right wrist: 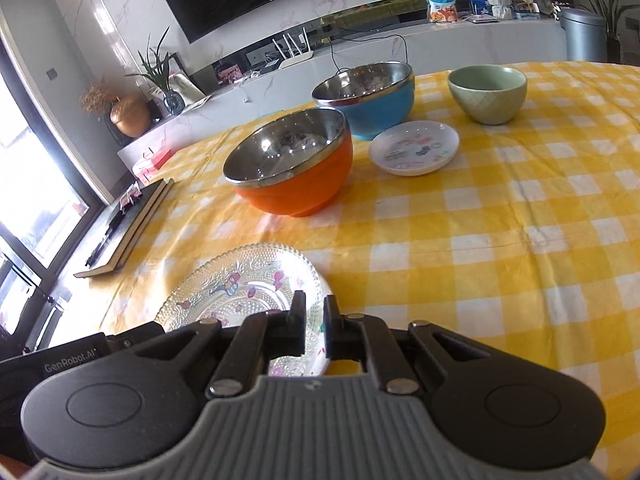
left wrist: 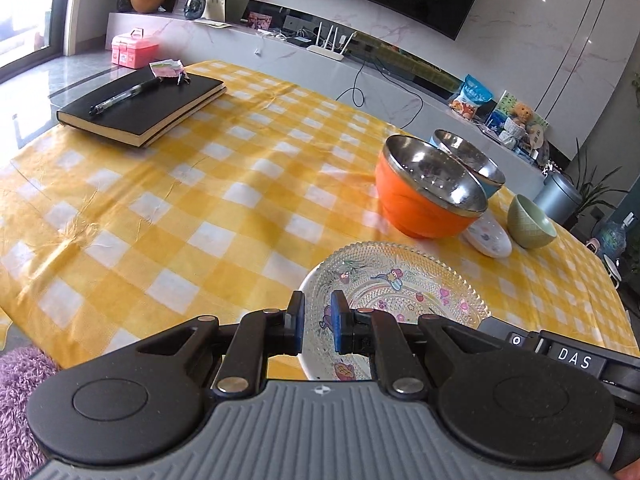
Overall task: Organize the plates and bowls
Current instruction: 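Lower the glass plate onto the painted plate and open both grippers, then move both grippers to the small white sticker plate and grasp its rim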
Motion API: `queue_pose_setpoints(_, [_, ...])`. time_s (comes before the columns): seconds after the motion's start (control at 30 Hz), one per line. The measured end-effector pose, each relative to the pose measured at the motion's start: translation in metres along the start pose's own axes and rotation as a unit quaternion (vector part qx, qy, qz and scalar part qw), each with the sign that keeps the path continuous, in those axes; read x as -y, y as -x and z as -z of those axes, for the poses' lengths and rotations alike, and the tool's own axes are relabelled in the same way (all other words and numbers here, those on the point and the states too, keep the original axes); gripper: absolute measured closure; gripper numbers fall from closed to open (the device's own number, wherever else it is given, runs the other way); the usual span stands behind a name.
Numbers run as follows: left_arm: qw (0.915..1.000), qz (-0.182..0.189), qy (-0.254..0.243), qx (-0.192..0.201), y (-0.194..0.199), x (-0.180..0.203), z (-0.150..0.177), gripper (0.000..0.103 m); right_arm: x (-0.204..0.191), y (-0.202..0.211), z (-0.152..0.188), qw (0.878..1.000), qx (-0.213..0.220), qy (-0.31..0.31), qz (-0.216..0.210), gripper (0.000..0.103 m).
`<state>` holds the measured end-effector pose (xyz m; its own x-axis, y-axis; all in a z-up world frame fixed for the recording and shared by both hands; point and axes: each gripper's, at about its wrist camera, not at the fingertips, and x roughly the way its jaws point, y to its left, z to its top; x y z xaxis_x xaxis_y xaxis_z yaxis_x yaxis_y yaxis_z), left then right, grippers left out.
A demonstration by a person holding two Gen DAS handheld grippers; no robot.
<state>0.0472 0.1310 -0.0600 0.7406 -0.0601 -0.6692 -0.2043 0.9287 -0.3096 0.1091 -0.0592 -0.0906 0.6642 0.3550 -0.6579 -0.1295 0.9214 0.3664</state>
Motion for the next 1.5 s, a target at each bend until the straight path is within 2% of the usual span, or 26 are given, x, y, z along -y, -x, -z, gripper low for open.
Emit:
queue_pose_setpoints(0.6, [0.9998,-0.009,-0.019,-0.004,-0.012,0.001,0.005,0.089,-0.01,-0.017,0.006,0.998,-0.004,0.048,0.034,0.097])
queue_pose_setpoints(0.7, [0.9993,-0.021,-0.03,-0.006,-0.013,0.004,0.005,0.094,-0.013,-0.017,0.007,0.997,-0.004,0.059,0.04,0.097])
queue_pose_setpoints(0.8, [0.9992,-0.024,-0.033,-0.007,-0.013,0.003,0.004,0.094,-0.016,-0.017,0.009,0.996,0.0,0.073,0.046,0.097])
queue_pose_setpoints(0.97, [0.9987,-0.029,-0.043,-0.007,-0.013,0.006,0.004,0.094,-0.02,-0.017,0.011,0.995,0.002,0.092,0.047,0.089])
queue_pose_setpoints(1.07, [0.9989,-0.028,-0.038,0.001,-0.007,0.004,0.001,0.093,-0.016,-0.012,0.009,0.996,0.007,0.081,0.037,0.087])
queue_pose_setpoints(1.17, [0.9987,-0.031,-0.038,0.012,0.0,0.006,-0.003,0.091,-0.012,-0.002,0.006,0.997,0.022,0.072,0.029,0.08])
queue_pose_setpoints(1.3, [0.9991,-0.015,-0.033,0.022,0.01,0.015,-0.009,0.084,-0.002,0.013,0.0,0.997,0.045,0.057,0.031,0.08])
queue_pose_setpoints(1.5, [0.9988,0.027,-0.036,0.022,0.015,0.045,-0.012,0.081,0.023,0.029,-0.004,0.996,0.063,0.023,0.053,0.079])
